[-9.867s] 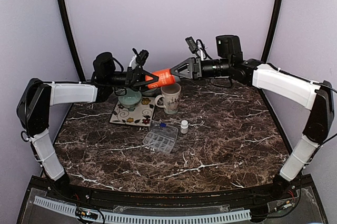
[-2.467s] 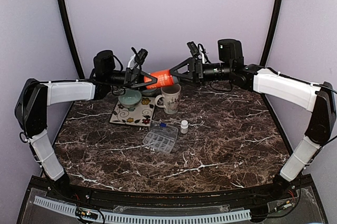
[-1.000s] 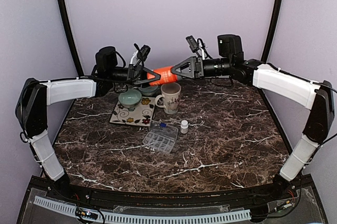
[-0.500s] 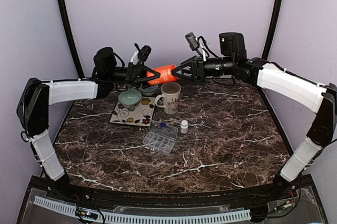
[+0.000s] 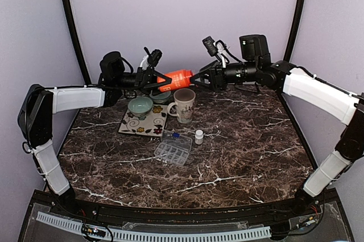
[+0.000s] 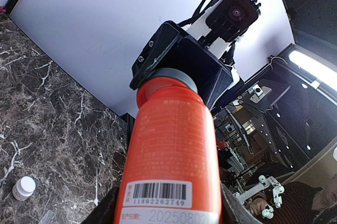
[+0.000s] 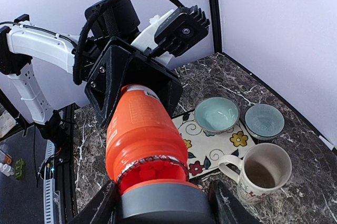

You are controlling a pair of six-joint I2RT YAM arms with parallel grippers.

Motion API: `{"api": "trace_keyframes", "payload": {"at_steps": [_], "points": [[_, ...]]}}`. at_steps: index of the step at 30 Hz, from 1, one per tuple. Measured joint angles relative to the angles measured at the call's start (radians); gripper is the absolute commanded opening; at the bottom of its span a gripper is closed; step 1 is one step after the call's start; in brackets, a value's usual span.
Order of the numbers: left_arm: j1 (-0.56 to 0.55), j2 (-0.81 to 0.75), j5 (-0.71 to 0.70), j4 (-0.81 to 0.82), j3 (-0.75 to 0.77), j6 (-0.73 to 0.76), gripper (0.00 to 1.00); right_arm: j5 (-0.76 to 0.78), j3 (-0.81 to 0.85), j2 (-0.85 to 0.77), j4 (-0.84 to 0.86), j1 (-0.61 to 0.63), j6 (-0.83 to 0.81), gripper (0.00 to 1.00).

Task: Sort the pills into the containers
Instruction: Unscrew the lid of the pill bottle, then pour the pill into the compartment of the pill container.

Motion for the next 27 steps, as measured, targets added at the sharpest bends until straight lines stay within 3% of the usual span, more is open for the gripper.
{"api": "trace_keyframes", "payload": {"at_steps": [14, 27], "points": [[0.001, -0.040, -0.022, -0.034, -0.075, 0.093, 0.12, 0.089, -0.096, -0.076, 0.036, -0.034, 0.074, 0.42], [0.001, -0.209, -0.130, 0.042, -0.351, 0.150, 0.11, 0.170, -0.300, -0.172, 0.201, -0.111, 0.237, 0.42]]}}
